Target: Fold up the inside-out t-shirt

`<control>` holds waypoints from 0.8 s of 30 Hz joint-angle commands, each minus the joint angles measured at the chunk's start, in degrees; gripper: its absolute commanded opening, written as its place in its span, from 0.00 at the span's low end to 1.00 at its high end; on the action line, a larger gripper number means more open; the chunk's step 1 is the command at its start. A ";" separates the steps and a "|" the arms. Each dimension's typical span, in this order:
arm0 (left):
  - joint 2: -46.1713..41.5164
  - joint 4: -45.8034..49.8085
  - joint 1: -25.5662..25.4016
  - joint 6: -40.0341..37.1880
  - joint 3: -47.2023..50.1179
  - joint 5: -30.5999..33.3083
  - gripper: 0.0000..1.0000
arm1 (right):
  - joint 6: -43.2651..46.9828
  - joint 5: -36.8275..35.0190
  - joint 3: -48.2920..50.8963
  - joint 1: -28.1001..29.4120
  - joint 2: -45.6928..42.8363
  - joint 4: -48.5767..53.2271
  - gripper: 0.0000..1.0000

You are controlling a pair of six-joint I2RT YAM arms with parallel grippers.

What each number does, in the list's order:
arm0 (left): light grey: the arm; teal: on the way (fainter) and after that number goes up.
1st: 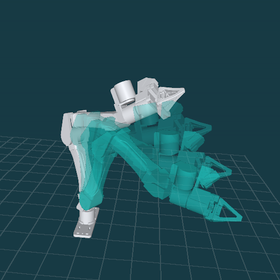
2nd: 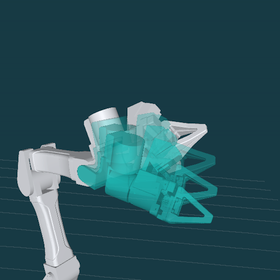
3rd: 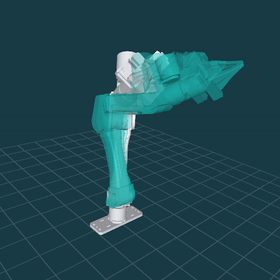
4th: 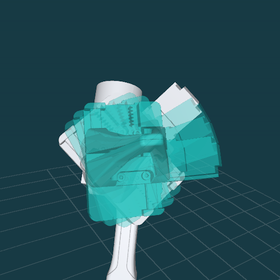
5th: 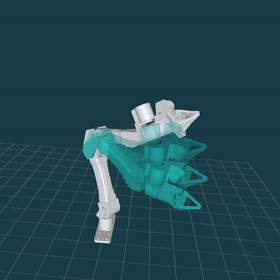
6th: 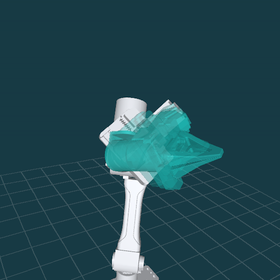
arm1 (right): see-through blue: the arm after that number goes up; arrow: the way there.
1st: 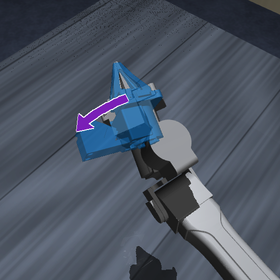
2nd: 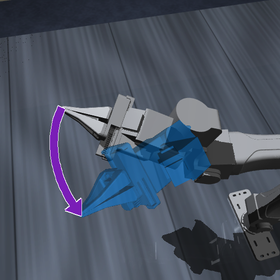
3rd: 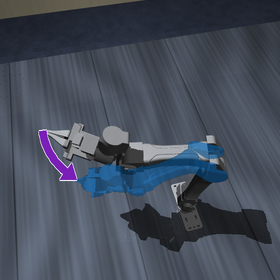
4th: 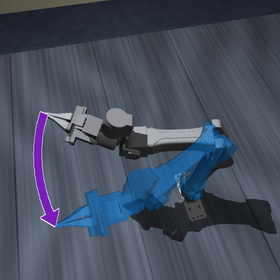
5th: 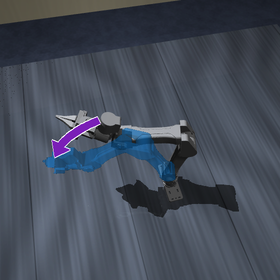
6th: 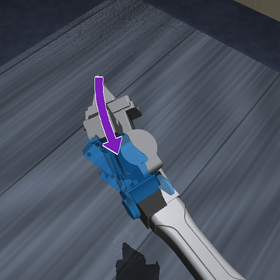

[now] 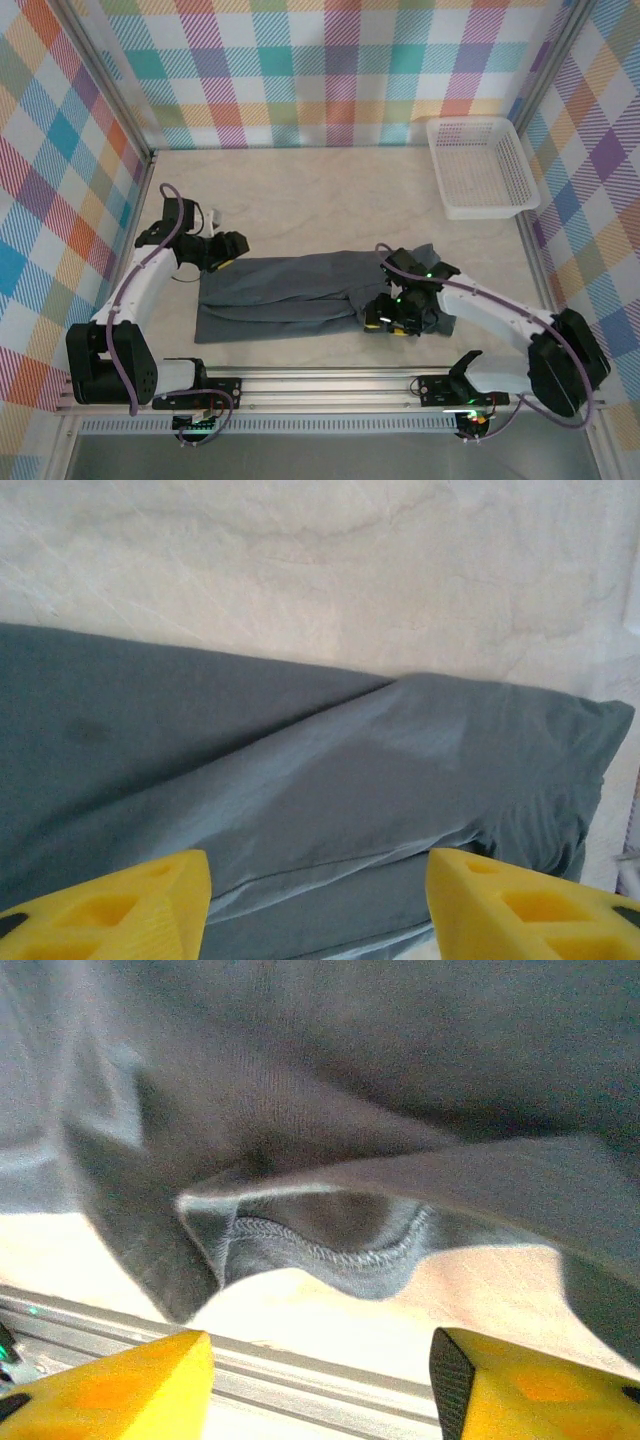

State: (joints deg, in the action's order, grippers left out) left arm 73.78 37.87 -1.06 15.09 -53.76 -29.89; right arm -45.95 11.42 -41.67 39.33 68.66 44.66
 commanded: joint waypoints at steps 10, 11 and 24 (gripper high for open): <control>2.18 6.82 -19.62 11.51 4.44 16.18 0.00 | 5.85 -22.07 -9.07 -11.13 9.17 3.39 0.17; 2.98 6.88 -19.85 13.28 4.46 18.54 0.00 | 7.42 -22.52 -9.41 -11.61 11.11 2.62 0.13; 27.20 -4.96 -19.95 25.69 -5.44 27.03 0.00 | 16.02 -21.91 -16.43 -12.77 28.43 -1.60 0.01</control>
State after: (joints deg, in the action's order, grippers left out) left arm 96.66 36.99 -20.80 36.88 -55.81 -5.82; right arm -32.77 -11.35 -55.99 26.94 94.54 43.97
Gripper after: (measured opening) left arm 0.050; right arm 0.050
